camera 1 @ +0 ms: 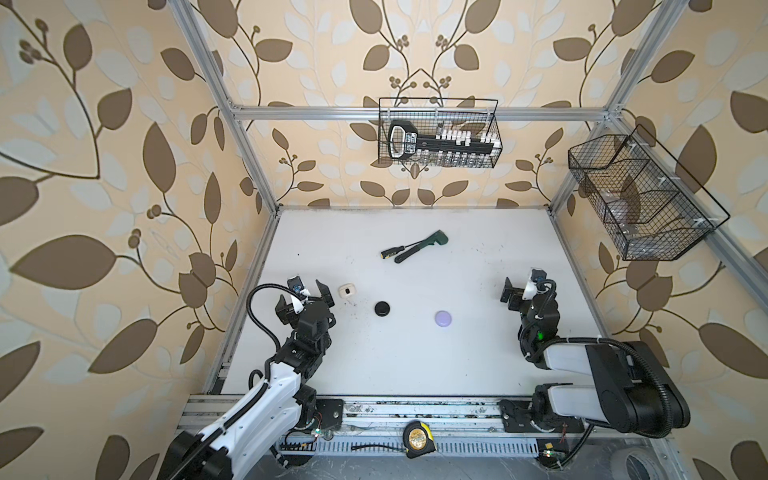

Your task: Insert the wireless bluetooth earbuds into the charging case

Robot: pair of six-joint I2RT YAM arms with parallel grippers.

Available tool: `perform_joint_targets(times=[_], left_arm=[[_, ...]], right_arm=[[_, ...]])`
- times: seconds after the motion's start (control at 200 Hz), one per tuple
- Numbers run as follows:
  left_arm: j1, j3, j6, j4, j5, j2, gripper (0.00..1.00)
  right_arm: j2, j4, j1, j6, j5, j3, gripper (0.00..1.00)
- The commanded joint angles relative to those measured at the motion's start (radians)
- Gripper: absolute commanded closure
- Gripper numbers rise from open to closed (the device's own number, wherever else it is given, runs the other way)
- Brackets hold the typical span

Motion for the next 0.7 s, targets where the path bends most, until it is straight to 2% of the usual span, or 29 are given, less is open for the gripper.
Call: perform_joint_targets(times=[0.0,0.065,0.135,0.19,0.295,0.405,0.47,0.55,0.695], left_arm=[[0.059,0.000,0.046,0.315,0.031,0.219,0.01],[0.077,0.073,0.072,0.349,-0.002,0.377,0.01],[0.082,0.124,0.133,0.336,0.081,0.440,0.01],[0.094,0.140,0.160,0.386,0.069,0.497,0.01],[0.182,0.122,0.159,0.549,0.218,0.630,0.01],[0.247,0.142,0.108,0.445,0.354,0.621,0.01],[0.253,0.163,0.129,0.493,0.365,0.690,0.01],[0.265,0.176,0.105,0.405,0.387,0.656,0.01],[0.266,0.174,0.107,0.413,0.387,0.655,0.01]], right_arm=[[0.000,0.028,-0.002,-0.001,-0.027,0.019,0.00],[-0.001,0.025,-0.001,-0.001,-0.028,0.019,0.00],[-0.005,0.018,0.000,-0.001,-0.027,0.019,0.00],[-0.004,0.020,0.002,-0.002,-0.025,0.019,0.00],[-0.004,0.020,0.002,-0.003,-0.025,0.019,0.00],[-0.003,0.022,0.002,-0.004,-0.025,0.020,0.00],[-0.003,0.020,0.002,-0.003,-0.024,0.019,0.00],[-0.003,0.020,0.003,-0.005,-0.024,0.020,0.00],[0.000,0.019,0.011,-0.011,-0.014,0.024,0.00]])
